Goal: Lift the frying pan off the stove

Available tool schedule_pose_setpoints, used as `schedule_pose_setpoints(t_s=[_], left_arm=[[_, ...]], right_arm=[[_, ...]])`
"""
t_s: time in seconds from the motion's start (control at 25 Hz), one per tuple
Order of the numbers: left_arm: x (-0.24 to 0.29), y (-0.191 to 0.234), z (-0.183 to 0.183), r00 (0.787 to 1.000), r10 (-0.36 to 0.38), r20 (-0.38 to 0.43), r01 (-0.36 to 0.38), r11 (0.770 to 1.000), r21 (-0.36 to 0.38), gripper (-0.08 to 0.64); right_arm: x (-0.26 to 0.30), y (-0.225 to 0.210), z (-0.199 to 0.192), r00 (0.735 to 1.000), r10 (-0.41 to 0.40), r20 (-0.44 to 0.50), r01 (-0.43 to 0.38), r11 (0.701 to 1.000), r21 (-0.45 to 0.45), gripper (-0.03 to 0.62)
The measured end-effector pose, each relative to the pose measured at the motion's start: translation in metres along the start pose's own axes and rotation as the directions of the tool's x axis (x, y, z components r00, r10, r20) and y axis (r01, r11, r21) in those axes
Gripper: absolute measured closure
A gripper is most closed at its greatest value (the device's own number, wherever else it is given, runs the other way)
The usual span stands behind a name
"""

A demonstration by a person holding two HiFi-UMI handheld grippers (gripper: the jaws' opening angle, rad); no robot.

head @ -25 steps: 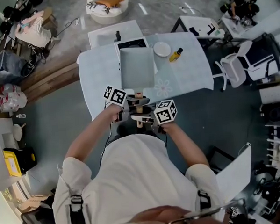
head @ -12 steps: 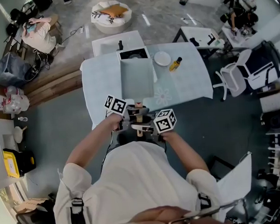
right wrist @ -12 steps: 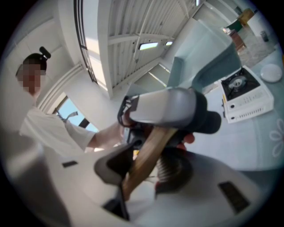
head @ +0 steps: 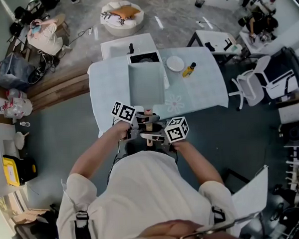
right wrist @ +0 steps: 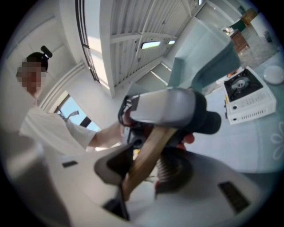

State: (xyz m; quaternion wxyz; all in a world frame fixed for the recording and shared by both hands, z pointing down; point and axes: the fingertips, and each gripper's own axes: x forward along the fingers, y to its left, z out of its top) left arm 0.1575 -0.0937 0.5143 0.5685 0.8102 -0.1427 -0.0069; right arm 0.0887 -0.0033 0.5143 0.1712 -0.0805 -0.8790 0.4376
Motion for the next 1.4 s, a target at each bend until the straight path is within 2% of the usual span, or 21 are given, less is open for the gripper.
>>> schedule_pose_setpoints(t_s=[1.4], left_arm=[[0.0003, -0.0013, 0.0016, 1.000, 0.004, 0.000, -0.004, 1.000, 0.005, 0.362]], right_arm=[[-0.0004, 0.0017, 0.0024, 1.000, 0.023, 0.010, -0.023, 1.000, 0.004, 0.426]])
